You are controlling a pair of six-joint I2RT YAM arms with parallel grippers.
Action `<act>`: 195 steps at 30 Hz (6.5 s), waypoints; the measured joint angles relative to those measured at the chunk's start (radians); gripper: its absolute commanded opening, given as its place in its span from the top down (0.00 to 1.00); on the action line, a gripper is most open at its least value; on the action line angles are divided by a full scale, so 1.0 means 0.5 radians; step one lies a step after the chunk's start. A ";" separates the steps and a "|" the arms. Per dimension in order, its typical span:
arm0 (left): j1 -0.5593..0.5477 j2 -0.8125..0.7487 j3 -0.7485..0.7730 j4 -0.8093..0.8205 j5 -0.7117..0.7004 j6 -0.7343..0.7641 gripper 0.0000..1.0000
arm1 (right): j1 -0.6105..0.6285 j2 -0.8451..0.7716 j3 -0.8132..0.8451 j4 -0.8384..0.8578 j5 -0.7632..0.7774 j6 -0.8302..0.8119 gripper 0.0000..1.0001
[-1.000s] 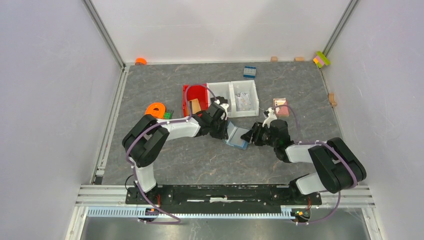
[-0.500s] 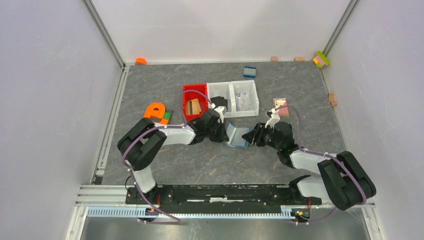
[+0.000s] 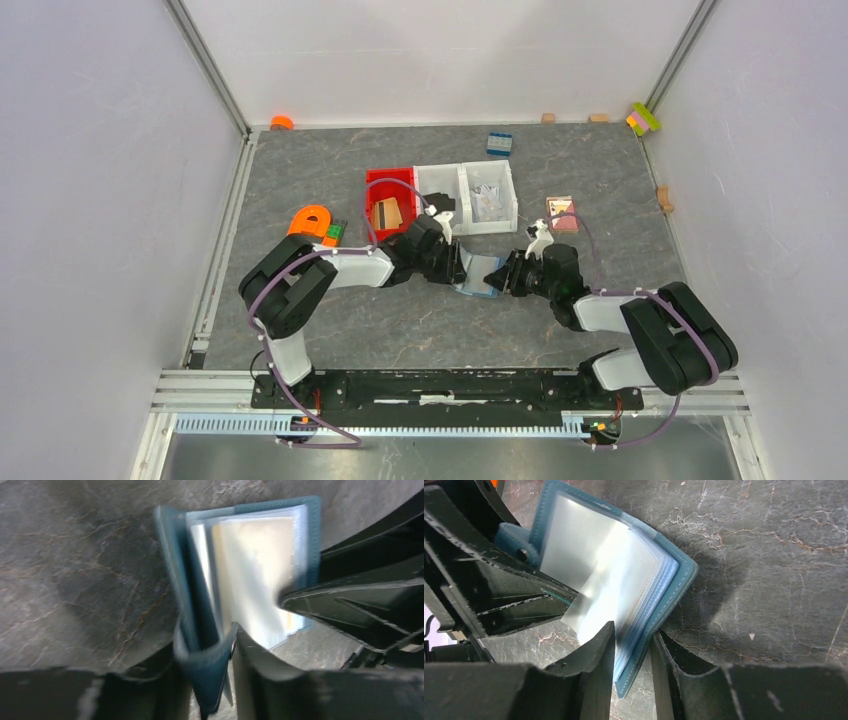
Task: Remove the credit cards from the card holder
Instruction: Remove the credit card from the card holder.
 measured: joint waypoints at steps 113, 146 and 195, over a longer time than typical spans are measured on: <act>0.059 0.105 0.169 -0.085 0.352 0.073 0.29 | 0.057 0.164 0.133 -0.064 -0.111 -0.048 0.65; 0.049 -0.079 0.008 0.043 0.380 0.073 0.00 | 0.220 0.037 0.166 -0.116 -0.061 -0.183 0.78; 0.262 -0.060 -0.204 0.362 0.549 -0.157 0.41 | 0.270 -0.401 0.122 -0.330 0.403 -0.323 0.84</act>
